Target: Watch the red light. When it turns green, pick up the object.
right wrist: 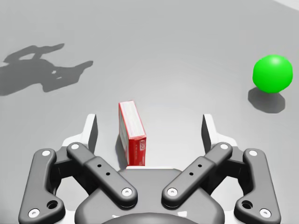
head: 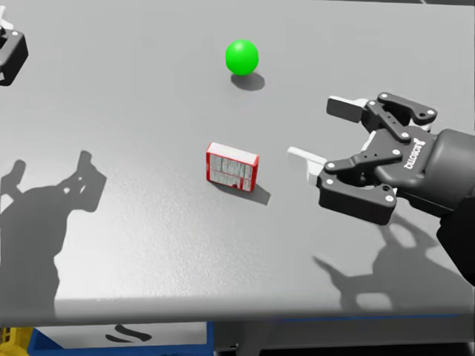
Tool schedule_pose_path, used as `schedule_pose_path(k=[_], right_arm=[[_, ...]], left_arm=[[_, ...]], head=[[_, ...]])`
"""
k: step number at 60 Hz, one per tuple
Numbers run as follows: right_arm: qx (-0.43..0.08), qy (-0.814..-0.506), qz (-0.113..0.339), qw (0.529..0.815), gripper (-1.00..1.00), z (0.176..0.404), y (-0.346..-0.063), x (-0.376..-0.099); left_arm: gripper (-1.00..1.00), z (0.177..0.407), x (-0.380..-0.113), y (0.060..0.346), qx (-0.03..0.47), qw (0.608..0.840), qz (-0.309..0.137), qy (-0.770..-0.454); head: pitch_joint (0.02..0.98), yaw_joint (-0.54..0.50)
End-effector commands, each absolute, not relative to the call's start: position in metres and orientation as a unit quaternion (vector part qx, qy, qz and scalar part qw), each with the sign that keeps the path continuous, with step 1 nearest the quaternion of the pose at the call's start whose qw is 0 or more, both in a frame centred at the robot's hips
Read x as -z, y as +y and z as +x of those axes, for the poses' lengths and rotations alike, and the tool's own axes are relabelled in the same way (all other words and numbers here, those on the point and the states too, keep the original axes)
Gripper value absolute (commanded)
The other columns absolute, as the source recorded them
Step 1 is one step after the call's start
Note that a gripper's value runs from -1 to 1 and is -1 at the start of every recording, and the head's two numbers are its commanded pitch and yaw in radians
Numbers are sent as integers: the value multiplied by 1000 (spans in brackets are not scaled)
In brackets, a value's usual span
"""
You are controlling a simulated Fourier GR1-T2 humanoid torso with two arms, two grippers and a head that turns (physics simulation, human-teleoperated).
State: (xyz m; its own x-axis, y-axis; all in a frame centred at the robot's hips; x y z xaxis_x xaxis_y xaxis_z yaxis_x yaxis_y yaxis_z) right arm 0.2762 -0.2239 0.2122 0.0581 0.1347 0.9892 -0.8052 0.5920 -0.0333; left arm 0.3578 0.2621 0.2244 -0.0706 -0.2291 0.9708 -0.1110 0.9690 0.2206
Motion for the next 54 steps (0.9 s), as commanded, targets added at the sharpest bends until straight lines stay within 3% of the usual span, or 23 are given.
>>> schedule_pose_path(k=[1, 21, 54], right_arm=[[-379, -559, 305, 671, -1000, 272, -208, -198], [-386, -514, 329, 692, -1000, 287, -185, -175], [-385, -497, 312, 712, -1000, 319, -156, -150]], left_arm=[[-1000, 358, -224, 262, 44, 672, 116, -730], [-1000, 358, -224, 262, 44, 672, 116, -730], [-1000, 358, -222, 260, 48, 672, 114, -730]], head=[[895, -75], [896, -70], [896, -64]])
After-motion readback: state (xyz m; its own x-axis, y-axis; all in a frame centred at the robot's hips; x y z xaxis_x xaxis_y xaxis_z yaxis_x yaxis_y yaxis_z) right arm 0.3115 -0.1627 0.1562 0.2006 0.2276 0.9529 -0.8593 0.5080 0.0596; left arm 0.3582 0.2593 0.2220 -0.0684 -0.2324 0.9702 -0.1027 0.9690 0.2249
